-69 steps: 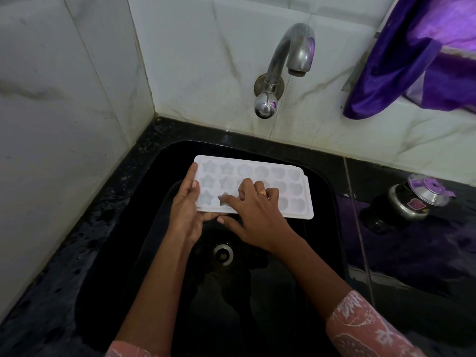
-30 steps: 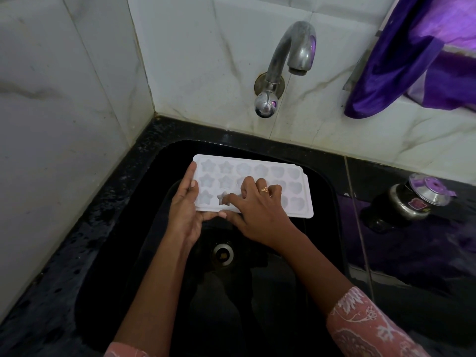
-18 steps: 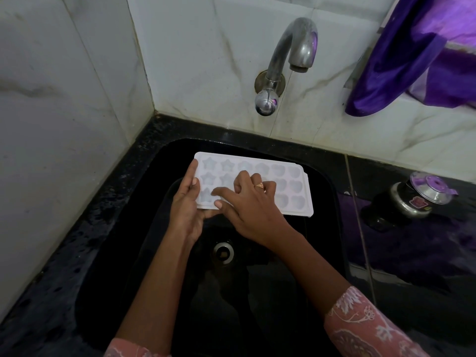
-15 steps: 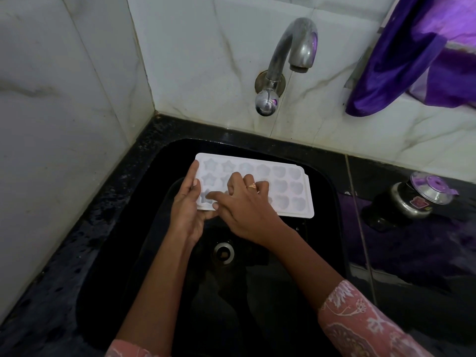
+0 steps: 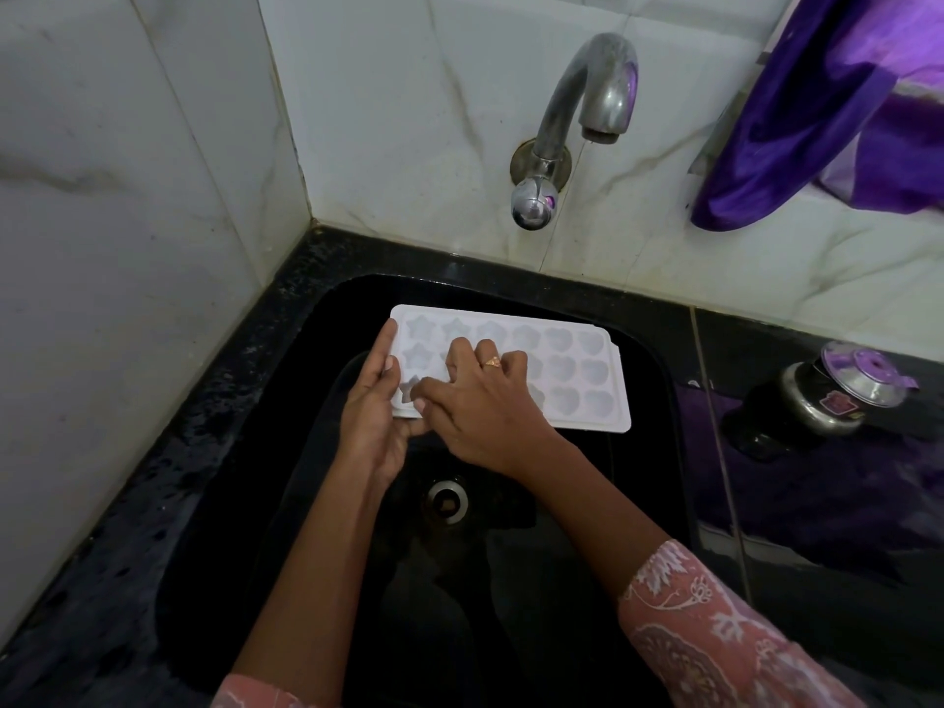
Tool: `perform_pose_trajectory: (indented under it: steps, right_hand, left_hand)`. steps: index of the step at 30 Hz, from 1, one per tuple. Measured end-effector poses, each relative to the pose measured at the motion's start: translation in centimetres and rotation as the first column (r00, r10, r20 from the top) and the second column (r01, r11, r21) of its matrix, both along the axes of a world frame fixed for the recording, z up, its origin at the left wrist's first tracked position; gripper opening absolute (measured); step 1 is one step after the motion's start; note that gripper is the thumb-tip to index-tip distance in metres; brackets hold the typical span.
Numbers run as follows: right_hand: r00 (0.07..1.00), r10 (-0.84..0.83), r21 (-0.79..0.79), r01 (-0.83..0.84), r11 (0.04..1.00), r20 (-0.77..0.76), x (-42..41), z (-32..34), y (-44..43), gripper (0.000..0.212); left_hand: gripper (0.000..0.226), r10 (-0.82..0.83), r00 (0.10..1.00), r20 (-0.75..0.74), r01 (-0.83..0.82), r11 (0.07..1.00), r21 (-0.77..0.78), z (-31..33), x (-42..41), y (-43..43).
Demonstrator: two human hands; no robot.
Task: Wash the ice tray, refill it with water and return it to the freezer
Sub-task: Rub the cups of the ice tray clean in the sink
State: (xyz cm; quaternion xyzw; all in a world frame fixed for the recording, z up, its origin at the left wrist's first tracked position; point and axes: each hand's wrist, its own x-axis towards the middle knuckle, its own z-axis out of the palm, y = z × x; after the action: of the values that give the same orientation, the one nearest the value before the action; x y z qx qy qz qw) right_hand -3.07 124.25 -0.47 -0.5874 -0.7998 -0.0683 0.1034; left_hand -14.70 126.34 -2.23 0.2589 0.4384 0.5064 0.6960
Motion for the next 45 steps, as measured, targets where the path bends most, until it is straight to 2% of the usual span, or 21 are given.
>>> perform_pose_trajectory:
  steps: [5,10,14,17,20,23,25,26,28,29,30,34,37,40,45]
  right_hand:
    - [1.000,-0.006,0.025,0.006,1.000,-0.001,-0.3,-0.3,-0.1,0.039]
    - [0.998,-0.013,-0.031,0.011,0.999,-0.054,-0.6,-0.5,-0.2,0.045]
    - [0.997,0.028,-0.120,-0.038,0.992,-0.078,0.2,0.0,-0.3,0.053]
    - [0.989,0.023,-0.159,-0.046,0.986,-0.145,1.3,1.1,-0.5,0.042]
    - [0.949,-0.139,-0.173,0.093,0.981,-0.281,3.4,2.0,-0.7,0.032]
    - [0.845,-0.445,-0.194,0.403,0.894,-0.296,6.7,2.4,-1.1,0.040]
    - [0.701,-0.647,-0.347,0.551,0.759,-0.301,8.6,2.5,-1.3,0.051]
    - [0.606,-0.709,-0.465,0.543,0.700,-0.360,9.5,2.1,-1.4,0.054]
    - [0.372,-0.746,-0.648,0.370,0.665,-0.553,10.8,1.2,-1.8,0.050]
    - [0.269,-0.735,-0.674,0.295,0.678,-0.622,11.2,0.7,-2.1,0.044]
    - [0.209,-0.723,-0.671,0.272,0.689,-0.658,11.4,0.4,-2.3,0.039]
    - [0.141,-0.683,-0.615,0.334,0.714,-0.716,11.8,0.2,-2.8,0.036]
    - [0.081,-0.638,-0.576,0.357,0.736,-0.766,11.8,0.0,-3.2,0.033]
    - [0.055,-0.589,-0.524,0.396,0.754,-0.806,11.8,-0.2,-3.6,0.028]
    - [0.078,-0.533,-0.444,0.461,0.769,-0.842,11.8,-0.4,-3.8,0.025]
  left_hand:
    - [0.038,0.007,1.000,-0.021,-0.007,1.000,0.013,0.0,-0.1,0.0]
    - [0.038,0.027,0.999,0.031,-0.027,1.000,-0.015,0.3,0.3,-0.3]
    - [0.038,0.002,1.000,0.009,-0.002,1.000,-0.002,0.0,0.3,-0.3]
    - [0.037,-0.006,1.000,0.030,0.006,1.000,0.006,-0.3,0.2,-0.2]
    - [0.038,0.018,0.998,0.063,-0.017,1.000,-0.007,-0.4,0.1,-0.2]
    - [0.043,0.021,0.999,0.048,-0.021,1.000,0.011,-0.2,-0.2,-0.3]
    - [0.047,0.022,0.999,0.047,-0.023,1.000,0.006,-0.3,-0.5,-0.3]
    - [0.048,0.024,0.999,0.043,-0.024,1.000,0.001,-0.4,-0.6,-0.2]
    - [0.048,0.020,0.999,0.028,-0.020,1.000,-0.013,-0.5,-0.6,-0.1]
    - [0.046,0.010,1.000,0.014,-0.010,1.000,-0.015,-0.5,-0.7,-0.1]
    - [0.043,-0.007,1.000,-0.006,0.007,1.000,-0.007,-0.6,-0.8,-0.1]
    - [0.032,-0.099,0.994,-0.051,0.101,0.994,0.044,-0.6,-1.3,-0.3]
    - [0.024,-0.130,0.971,-0.201,0.152,0.983,0.099,-0.5,-1.8,-0.1]
    - [0.023,-0.076,0.924,-0.375,0.150,0.974,0.171,-0.7,-1.8,0.1]
    - [0.020,0.037,0.832,-0.554,0.146,0.948,0.281,-1.5,-1.7,0.5]
